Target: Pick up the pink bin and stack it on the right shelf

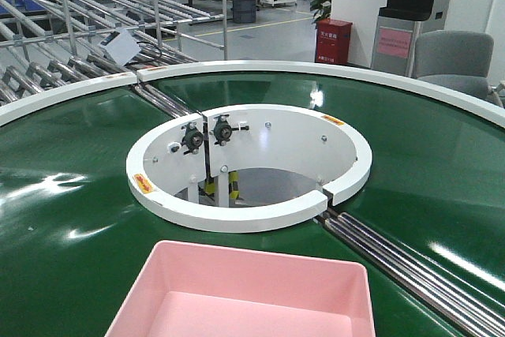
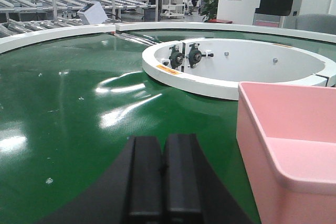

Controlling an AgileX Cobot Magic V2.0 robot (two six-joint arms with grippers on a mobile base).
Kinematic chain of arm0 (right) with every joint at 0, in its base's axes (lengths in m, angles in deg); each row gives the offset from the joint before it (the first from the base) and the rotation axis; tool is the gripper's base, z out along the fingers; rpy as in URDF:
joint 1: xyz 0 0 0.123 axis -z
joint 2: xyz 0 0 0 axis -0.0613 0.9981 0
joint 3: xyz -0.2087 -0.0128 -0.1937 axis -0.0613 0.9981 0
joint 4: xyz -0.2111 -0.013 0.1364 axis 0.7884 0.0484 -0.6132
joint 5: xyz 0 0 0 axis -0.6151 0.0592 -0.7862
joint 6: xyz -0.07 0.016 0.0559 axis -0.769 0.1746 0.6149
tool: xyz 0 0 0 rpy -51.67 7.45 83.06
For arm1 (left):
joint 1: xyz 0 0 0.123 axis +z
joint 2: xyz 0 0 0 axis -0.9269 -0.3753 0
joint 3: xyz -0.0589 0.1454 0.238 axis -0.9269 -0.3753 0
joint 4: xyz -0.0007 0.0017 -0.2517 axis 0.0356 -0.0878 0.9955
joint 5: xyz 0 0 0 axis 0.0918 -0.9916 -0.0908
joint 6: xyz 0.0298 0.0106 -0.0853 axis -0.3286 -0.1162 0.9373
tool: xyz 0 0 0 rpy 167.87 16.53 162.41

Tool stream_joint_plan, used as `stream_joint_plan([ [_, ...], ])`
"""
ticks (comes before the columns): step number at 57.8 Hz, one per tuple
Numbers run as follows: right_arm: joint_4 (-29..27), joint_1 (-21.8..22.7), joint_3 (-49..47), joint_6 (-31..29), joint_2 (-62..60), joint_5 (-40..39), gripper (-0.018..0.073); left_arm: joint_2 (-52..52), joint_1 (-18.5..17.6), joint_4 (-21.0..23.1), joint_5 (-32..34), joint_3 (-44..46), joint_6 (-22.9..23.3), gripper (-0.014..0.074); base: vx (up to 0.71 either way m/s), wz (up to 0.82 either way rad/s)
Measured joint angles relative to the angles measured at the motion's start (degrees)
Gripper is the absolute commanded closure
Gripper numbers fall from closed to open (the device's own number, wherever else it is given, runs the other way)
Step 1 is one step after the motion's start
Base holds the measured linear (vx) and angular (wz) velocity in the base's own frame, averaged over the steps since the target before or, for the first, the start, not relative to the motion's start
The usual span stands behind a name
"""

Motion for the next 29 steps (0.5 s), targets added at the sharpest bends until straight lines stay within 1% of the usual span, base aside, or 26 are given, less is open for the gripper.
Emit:
stream_joint_plan([
  [7,0.2,0.0,0.0,0.0,0.0,-1.3,0.0568,0.0,0.0,0.0,3.1,0.0,0.0,0.0604,0.0,0.0],
  [11,0.2,0.0,0.0,0.0,0.0,-2.0,0.0568,0.0,0.0,0.0,6.0,0.0,0.0,0.0604,0.0,0.0],
  [15,0.2,0.0,0.0,0.0,0.0,-3.8,0.0568,0.0,0.0,0.0,10.4,0.0,0.0,0.0604,0.0,0.0],
  [19,0.2,0.0,0.0,0.0,0.0,-7.8,0.0568,0.0,0.0,0.0,14.1,0.0,0.0,0.0604,0.0,0.0],
  [24,0.2,0.0,0.0,0.4,0.0,-16.8,0.0568,0.0,0.0,0.0,17.9,0.1,0.1,0.0604,0.0,0.0],
  [26,0.1,0.0,-0.3,0.8,0.0,-19.0,0.0568,0.0,0.0,0.0,17.6,0.7,0.3,0.0604,0.0,0.0],
  [29,-0.5,0.0,-2.0,1.5,0.0,-19.4,0.0568,0.0,0.0,0.0,15.7,3.0,0.4,0.0604,0.0,0.0],
])
